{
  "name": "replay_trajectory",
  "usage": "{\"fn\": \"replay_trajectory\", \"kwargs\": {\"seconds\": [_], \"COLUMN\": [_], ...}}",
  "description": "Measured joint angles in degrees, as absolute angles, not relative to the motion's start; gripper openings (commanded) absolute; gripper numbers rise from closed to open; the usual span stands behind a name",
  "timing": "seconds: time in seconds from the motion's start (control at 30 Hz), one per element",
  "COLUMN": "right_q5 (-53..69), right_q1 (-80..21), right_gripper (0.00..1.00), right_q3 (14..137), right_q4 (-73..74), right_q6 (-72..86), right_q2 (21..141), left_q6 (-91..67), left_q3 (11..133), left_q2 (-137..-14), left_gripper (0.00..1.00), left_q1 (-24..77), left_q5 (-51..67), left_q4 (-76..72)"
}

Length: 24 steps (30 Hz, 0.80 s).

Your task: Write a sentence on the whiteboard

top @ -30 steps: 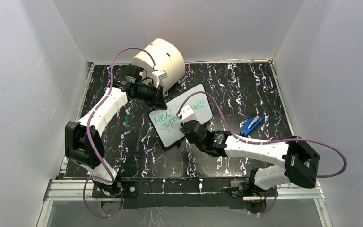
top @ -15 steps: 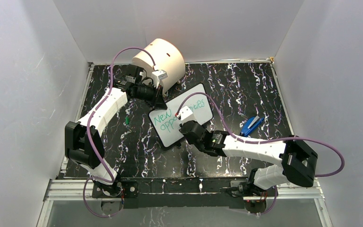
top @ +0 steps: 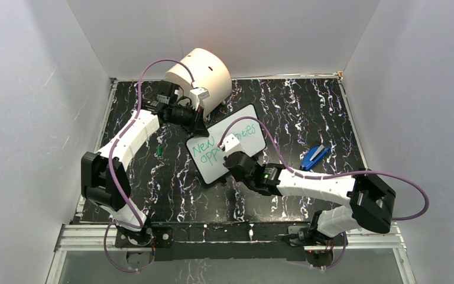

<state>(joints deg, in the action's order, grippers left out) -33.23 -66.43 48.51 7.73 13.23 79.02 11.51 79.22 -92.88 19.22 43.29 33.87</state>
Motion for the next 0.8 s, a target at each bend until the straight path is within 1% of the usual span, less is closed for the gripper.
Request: {"fn": "replay_trajectory", "kwargs": {"seconds": [0.3, 0.8], "right_q5": [-31.66, -34.06], "right_q1": [-66.43, -65.58], "right_gripper": [0.0, 0.0], "right_q3": [48.47, 47.81], "right_q4": [9.34, 9.52], "right_q6": [13.32, 13.5], "right_q2": [79.24, 79.22], "left_q6": [11.51, 11.51], "left_q3": [79.22, 79.22], "left_q2": [-92.88, -92.9], "left_gripper": [0.0, 0.0], "left_q1": [19.22, 19.22], "left_q5": [43.31, 43.31], "left_q4": [33.89, 33.87]}}
